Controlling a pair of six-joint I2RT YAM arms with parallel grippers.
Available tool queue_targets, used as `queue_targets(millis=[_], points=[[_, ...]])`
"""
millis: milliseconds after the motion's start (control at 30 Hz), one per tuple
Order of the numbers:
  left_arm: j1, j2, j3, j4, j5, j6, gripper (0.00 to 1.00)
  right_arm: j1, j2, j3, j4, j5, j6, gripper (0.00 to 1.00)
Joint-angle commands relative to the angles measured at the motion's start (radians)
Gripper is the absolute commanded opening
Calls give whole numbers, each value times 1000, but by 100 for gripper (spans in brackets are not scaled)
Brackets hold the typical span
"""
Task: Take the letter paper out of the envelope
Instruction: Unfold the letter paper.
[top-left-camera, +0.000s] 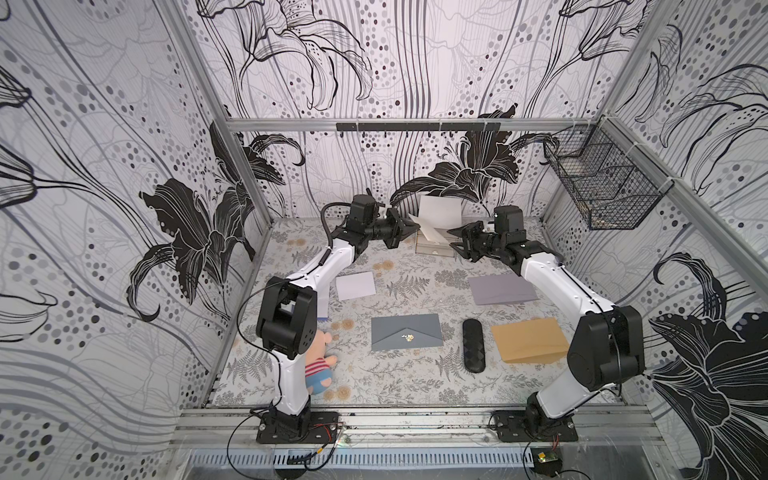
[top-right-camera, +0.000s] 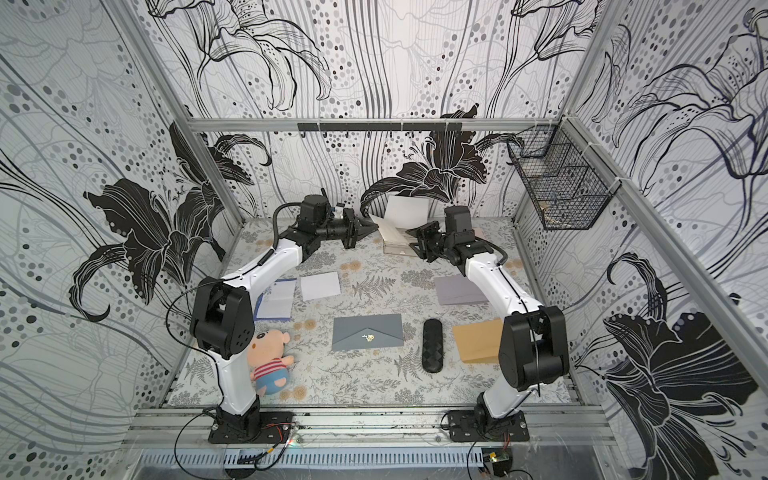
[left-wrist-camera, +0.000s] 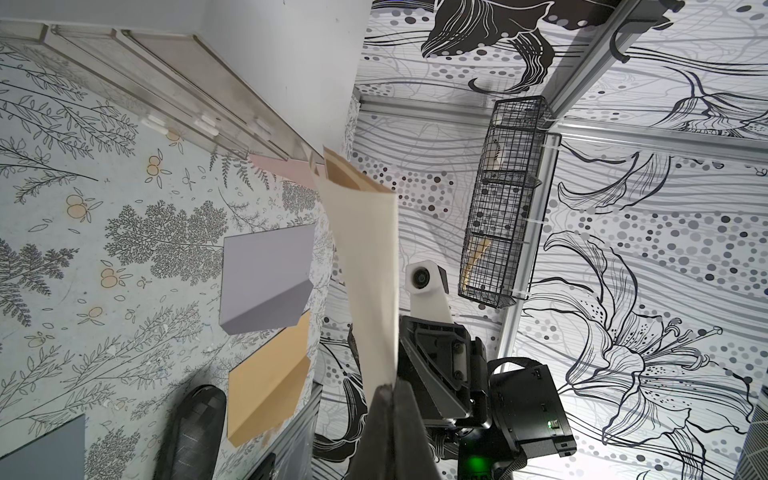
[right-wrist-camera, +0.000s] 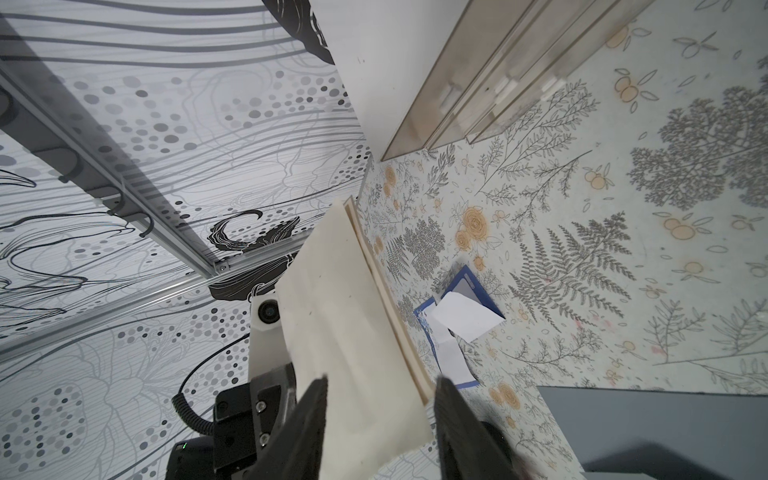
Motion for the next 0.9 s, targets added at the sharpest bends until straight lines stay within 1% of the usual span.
queue_targets(millis=[0, 433, 533, 633, 767, 867], points=[[-6, 4, -10, 34, 16, -3, 0, -1, -18, -2, 19, -12, 5, 45], [-18, 23, 10, 11, 15, 24, 0, -1, -41, 4, -15, -8, -4, 39], [-18, 21, 15, -14, 14, 43, 0, -1, -41, 23, -47, -4, -25, 29], [-21, 21, 30, -69, 6, 85, 0, -1, -41, 65, -127, 4, -74, 21], [-21, 17, 49, -114, -3, 124, 0, -1, -32, 119, -253, 5, -145, 16], [-23, 22, 73, -150, -5, 150, 0, -1, -33, 125, -301, 8, -169, 16]])
